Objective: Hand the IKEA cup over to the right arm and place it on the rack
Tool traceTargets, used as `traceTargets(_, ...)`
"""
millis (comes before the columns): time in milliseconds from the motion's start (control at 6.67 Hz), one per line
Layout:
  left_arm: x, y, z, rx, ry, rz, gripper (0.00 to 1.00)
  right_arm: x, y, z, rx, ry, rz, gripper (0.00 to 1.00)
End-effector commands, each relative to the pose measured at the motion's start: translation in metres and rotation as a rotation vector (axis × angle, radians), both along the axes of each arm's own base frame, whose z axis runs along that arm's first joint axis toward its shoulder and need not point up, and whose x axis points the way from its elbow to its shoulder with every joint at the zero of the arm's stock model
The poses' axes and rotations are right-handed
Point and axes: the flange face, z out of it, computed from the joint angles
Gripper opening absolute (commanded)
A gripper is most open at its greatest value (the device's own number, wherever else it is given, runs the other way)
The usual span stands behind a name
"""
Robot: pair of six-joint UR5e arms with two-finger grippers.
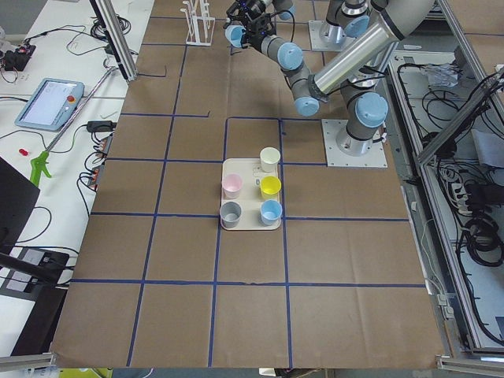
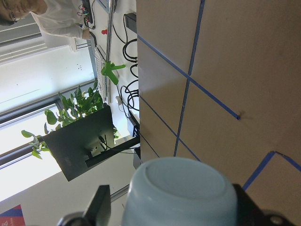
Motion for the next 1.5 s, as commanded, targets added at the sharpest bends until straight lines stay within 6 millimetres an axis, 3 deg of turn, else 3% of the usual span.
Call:
traceTargets(0,0.000,0.001,0.001,-0.005,-0.001,0.001,0.05,0.001,0.001,0.000,0.002,-0.004,0.011,0.66)
traceTargets(300,0.000,0.000,0.003,-0.013,-0.003,0.000,0.15,0.001,0.001,0.001,0.001,-0.007,0.016,0.40)
traceTargets(450,0.001,-0.001,0.005,-0.020,-0.008,0.005,0.24,0.001,0.002,0.002,-0.001,-0.007,0.018,0.38)
traceTargets(900,0.003,-0.004,0.008,0.037,0.029,0.038,0.98,0.000,0.002,0.003,-0.002,-0.008,0.014,0.33)
traceTargets(1200,0.021,-0.010,0.012,0.028,0.026,0.088,0.99,0.000,0.002,0.003,-0.002,-0.008,0.014,0.31)
traceTargets(1350,0.046,-0.018,0.013,0.024,0.027,0.149,0.99,-0.001,0.001,0.001,0.001,-0.004,0.011,0.30)
